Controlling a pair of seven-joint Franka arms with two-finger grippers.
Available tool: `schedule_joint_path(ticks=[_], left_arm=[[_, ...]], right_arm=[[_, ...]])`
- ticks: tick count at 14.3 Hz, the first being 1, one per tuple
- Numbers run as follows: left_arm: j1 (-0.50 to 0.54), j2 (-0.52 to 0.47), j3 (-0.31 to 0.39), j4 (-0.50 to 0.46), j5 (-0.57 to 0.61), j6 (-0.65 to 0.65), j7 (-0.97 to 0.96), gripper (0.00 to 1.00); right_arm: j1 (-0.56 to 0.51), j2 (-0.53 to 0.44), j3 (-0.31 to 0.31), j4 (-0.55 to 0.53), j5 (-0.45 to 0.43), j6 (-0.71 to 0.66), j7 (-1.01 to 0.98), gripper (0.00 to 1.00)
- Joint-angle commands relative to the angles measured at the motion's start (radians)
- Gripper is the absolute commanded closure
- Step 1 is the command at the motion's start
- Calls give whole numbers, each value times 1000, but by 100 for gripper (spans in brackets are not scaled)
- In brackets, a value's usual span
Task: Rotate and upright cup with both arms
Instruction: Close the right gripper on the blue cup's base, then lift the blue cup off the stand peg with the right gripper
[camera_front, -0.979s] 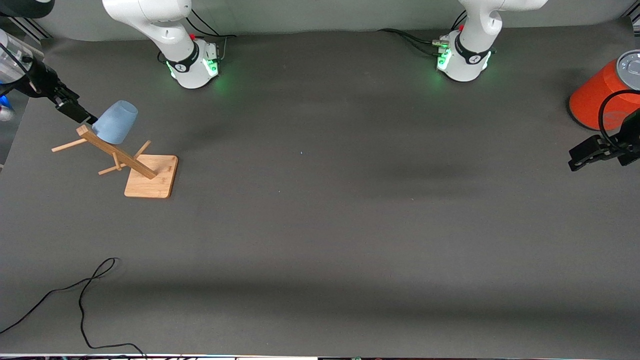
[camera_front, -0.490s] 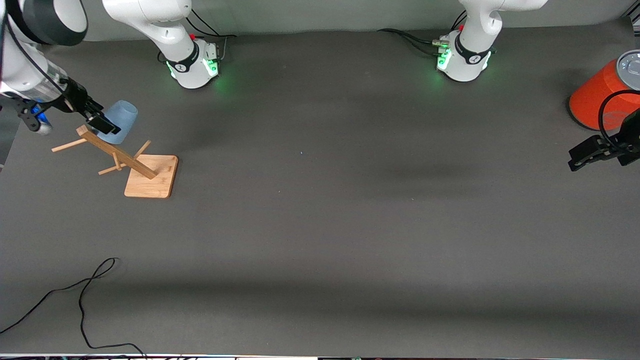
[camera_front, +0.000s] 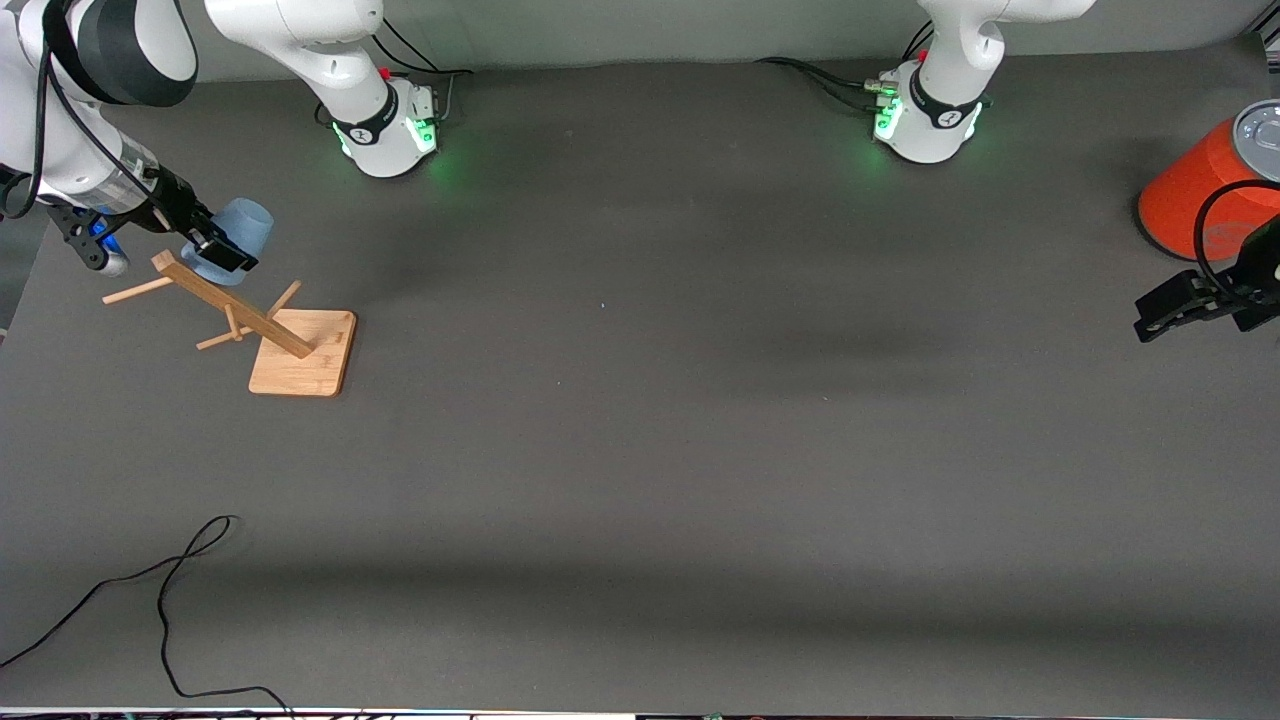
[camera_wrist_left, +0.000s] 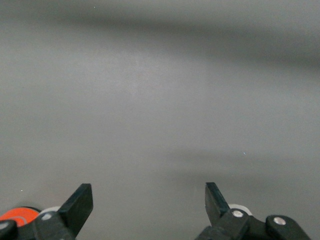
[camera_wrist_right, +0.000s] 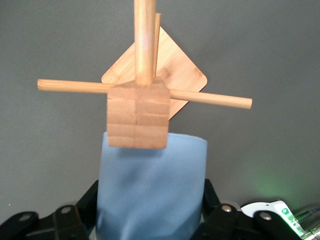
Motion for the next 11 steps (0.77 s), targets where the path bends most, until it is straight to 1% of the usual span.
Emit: schedule_joint_path(ticks=[1, 3, 6, 11], left_arm=[[-9, 1, 7, 7, 11, -12, -3, 0], [-5, 1, 7, 9, 7, -8, -3, 0], [-6, 1, 7, 9, 5, -8, -3, 0], [-3, 1, 7, 13, -1, -4, -1, 0]], right_arm=[[11, -8, -19, -2, -3, 10, 9, 59], [12, -14, -19, 0, -3, 2, 10, 59], [14, -46, -2, 9, 0, -52, 35, 59], [14, -138, 90, 26, 62, -154, 140, 61]])
